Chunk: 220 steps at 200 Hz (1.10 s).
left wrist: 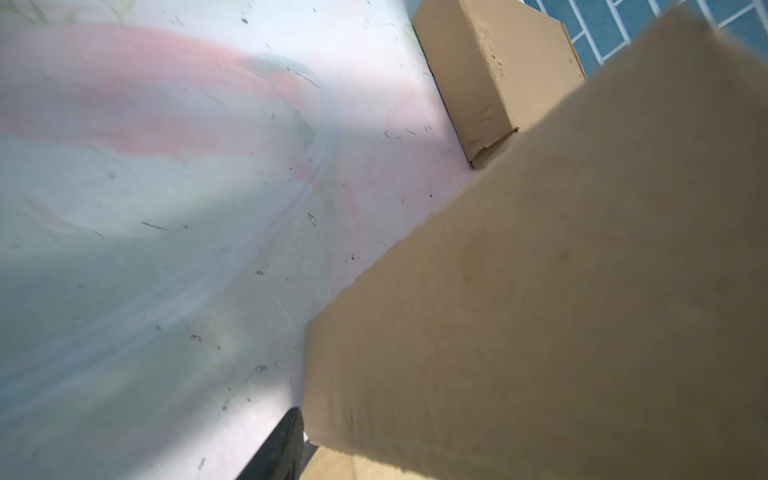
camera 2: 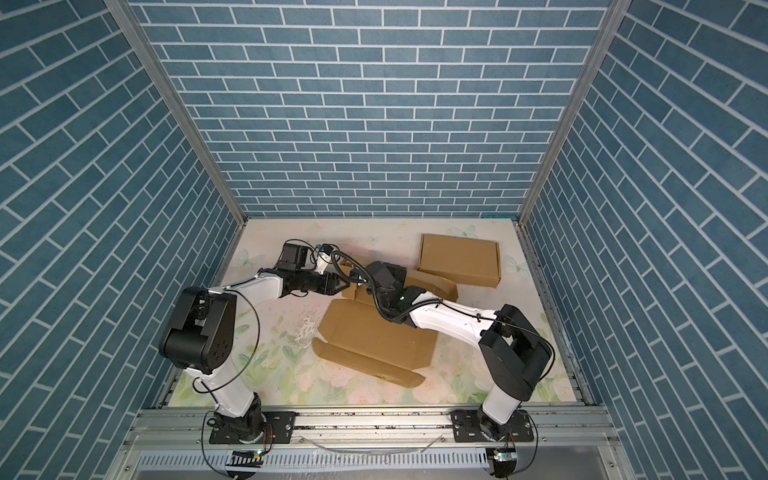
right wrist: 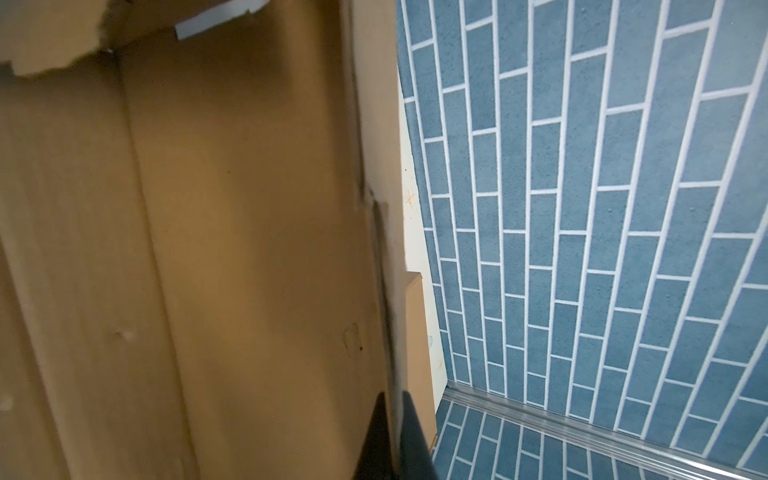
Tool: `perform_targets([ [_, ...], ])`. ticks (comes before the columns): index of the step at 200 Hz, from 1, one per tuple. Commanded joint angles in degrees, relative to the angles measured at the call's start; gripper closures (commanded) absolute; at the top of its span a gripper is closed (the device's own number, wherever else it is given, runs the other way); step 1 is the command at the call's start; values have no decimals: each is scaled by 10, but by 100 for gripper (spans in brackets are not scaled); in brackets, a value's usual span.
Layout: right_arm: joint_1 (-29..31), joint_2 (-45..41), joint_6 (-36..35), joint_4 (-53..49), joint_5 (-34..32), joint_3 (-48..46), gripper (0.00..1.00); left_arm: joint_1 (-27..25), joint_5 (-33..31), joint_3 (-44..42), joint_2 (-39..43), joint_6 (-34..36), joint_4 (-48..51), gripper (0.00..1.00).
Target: Fold the paper box
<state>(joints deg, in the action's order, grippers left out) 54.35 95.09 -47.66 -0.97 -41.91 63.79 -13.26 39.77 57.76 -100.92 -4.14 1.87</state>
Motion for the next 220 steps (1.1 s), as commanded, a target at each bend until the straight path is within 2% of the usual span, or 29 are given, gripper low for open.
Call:
perform_targets([
  [1,13,7,-32,46,-14,-27,100,-3,-47,-10,15,-6,-63,47],
  [22,22,9,-30,51,-15,-25,100,-7,-73,-21,16,-17,-88,52],
  [71,44,20,-55,73,-28,-39,100,-24,-117,-59,23,-38,-157,52],
  [95,52,38,-87,103,-47,-63,100,-27,-119,-71,17,-49,-184,52],
  [189,57,69,-104,125,-58,-64,100,-47,-167,-95,11,-78,-267,54],
  [220,57,56,-91,122,-46,-60,100,-57,-205,-96,8,-73,-277,62],
])
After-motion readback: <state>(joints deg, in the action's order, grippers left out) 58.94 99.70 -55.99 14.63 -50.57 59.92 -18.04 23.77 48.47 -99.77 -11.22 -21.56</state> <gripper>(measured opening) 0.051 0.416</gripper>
